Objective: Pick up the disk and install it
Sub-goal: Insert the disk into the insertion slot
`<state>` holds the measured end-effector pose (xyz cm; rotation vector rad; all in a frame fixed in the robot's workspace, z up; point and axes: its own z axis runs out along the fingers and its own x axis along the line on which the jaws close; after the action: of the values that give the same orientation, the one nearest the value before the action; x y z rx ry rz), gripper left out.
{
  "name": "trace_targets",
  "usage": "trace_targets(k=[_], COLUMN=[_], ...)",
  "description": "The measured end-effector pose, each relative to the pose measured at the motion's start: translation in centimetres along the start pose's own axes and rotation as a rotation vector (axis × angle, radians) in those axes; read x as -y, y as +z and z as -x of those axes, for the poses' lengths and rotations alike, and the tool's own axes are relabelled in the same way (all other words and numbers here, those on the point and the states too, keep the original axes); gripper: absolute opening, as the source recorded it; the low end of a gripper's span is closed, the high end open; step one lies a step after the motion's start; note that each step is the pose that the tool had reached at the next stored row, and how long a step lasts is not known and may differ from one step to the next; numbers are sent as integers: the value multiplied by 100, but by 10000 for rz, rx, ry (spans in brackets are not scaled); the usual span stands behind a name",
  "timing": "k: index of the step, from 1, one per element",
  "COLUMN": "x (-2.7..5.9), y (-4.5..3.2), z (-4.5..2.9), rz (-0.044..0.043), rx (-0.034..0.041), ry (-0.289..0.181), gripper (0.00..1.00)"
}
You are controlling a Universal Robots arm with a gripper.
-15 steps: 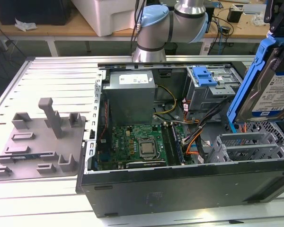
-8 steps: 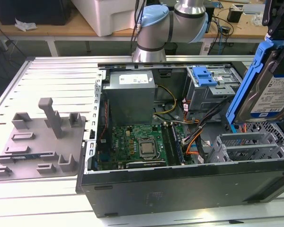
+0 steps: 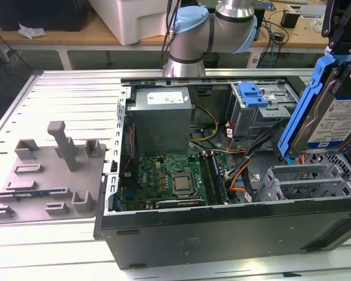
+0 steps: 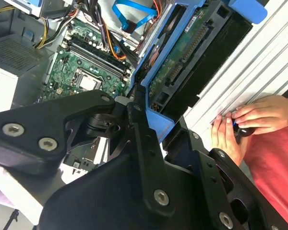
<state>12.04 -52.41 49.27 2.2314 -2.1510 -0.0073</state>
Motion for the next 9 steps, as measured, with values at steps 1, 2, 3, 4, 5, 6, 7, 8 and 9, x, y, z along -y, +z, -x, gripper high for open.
trace_targets(k=[1, 2, 3, 4, 5, 6, 7, 8, 9], x=[1, 3, 4, 6, 9, 11, 15, 17, 20], y=[5, 9, 14, 20, 29, 33, 41, 46, 51], z=[0, 0, 0, 0, 0, 0, 1, 1, 0], rz=[0, 0, 0, 0, 0, 0, 0, -1, -1], rx=[1, 0, 0, 0, 0, 0, 1, 0, 1], ry=[-1, -1, -1, -3, -4, -5, -8, -7, -8], gripper=[37, 37, 37, 37, 37, 37, 37, 37, 37])
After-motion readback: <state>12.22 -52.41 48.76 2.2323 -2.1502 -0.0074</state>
